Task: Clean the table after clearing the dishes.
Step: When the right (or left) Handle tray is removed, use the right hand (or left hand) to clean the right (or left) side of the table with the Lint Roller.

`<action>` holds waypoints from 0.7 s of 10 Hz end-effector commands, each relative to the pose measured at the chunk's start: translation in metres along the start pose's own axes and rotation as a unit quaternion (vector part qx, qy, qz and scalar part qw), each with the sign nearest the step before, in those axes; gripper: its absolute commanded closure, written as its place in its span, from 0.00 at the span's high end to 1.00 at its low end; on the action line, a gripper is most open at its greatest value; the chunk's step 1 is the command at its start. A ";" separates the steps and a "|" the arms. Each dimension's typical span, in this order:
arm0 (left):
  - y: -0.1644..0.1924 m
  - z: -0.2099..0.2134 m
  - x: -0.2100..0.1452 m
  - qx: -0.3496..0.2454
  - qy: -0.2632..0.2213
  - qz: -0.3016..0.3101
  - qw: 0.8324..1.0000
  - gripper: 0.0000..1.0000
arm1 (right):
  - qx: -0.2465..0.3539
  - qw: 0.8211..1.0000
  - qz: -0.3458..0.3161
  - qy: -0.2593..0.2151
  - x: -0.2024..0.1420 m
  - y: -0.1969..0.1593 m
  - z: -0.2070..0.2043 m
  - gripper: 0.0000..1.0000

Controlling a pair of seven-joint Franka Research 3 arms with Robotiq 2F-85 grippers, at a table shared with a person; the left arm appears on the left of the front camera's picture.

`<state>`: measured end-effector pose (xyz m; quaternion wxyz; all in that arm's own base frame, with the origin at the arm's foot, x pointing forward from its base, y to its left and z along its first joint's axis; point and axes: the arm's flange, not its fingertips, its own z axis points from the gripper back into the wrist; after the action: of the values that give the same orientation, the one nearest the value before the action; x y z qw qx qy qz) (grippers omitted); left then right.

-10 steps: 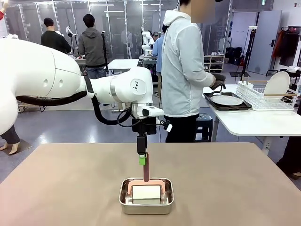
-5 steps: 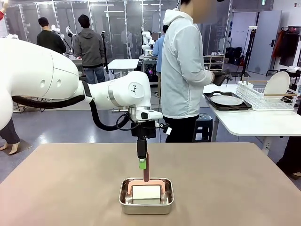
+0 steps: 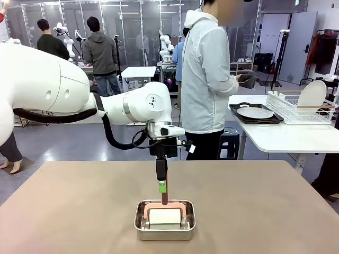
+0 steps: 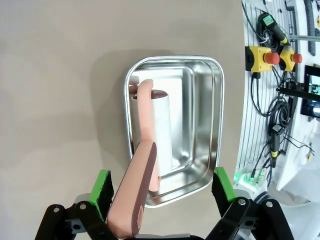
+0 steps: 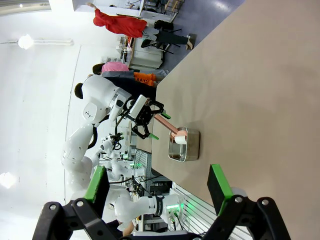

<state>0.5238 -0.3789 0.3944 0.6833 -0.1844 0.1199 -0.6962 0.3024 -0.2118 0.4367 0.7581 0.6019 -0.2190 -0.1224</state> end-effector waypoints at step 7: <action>-0.009 -0.005 -0.004 0.003 -0.004 -0.008 1.000 0.41 | 0.003 1.000 0.004 -0.001 0.000 0.003 0.000 1.00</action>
<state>0.5231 -0.3798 0.3946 0.6825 -0.1846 0.1200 -0.6969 0.3024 -0.2118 0.4367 0.7581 0.6019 -0.2190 -0.1224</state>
